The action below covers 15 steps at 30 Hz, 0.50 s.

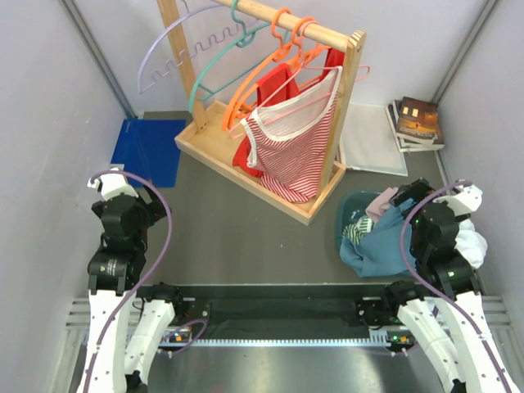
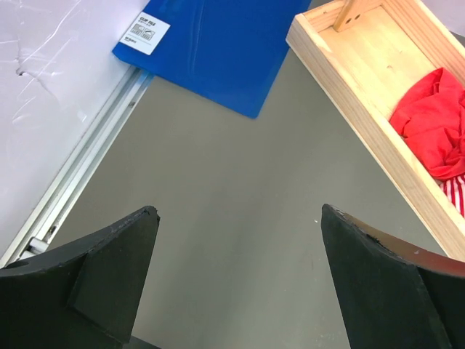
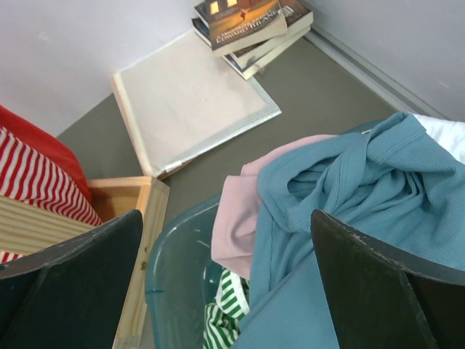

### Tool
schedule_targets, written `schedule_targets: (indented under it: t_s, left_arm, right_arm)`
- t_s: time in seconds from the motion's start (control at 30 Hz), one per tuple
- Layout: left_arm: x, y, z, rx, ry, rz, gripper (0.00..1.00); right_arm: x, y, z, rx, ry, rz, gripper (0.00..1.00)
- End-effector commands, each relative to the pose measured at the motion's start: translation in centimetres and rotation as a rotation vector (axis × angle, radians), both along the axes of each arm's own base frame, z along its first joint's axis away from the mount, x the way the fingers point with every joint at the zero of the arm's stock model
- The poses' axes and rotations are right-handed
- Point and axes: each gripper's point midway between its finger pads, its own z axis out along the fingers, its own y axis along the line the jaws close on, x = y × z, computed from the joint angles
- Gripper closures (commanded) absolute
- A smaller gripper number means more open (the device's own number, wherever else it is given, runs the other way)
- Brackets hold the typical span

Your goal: Place the tank top on the hanger

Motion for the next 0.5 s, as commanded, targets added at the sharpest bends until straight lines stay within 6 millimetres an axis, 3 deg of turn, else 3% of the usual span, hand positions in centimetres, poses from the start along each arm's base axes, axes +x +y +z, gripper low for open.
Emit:
schedule_targets:
  t_s: [0.0,0.17,0.33,0.43,0.47]
  left_arm:
    - [-0.2,0.8,1.2,0.016,-0.021,0.043,0.01]
    - [-0.1,0.9,1.1,0.016,-0.027,0.049,0.01]
    - [0.0,1.6,0.7,0.018,-0.024,0.097,0.01]
    - [0.6,1.2,0.0,0.008,-0.004,0.083,0.01]
    - [0.9,0.8,-0.6,-0.005,0.008,0.061,0.01]
  right_arm:
    - [-0.1,-0.6,0.0,-0.025,0.018,-0.03,0.0]
    - [0.0,-0.7,-0.1,-0.035,0.015,-0.034,0.0]
    - [1.5,0.6,0.9,-0.099,0.012,0.064,0.0]
    - [2.6,1.0,0.5,-0.14,0.089,0.093,0.0]
    - [3.4,1.2,-0.6,-0.163,0.158,0.106,0.0]
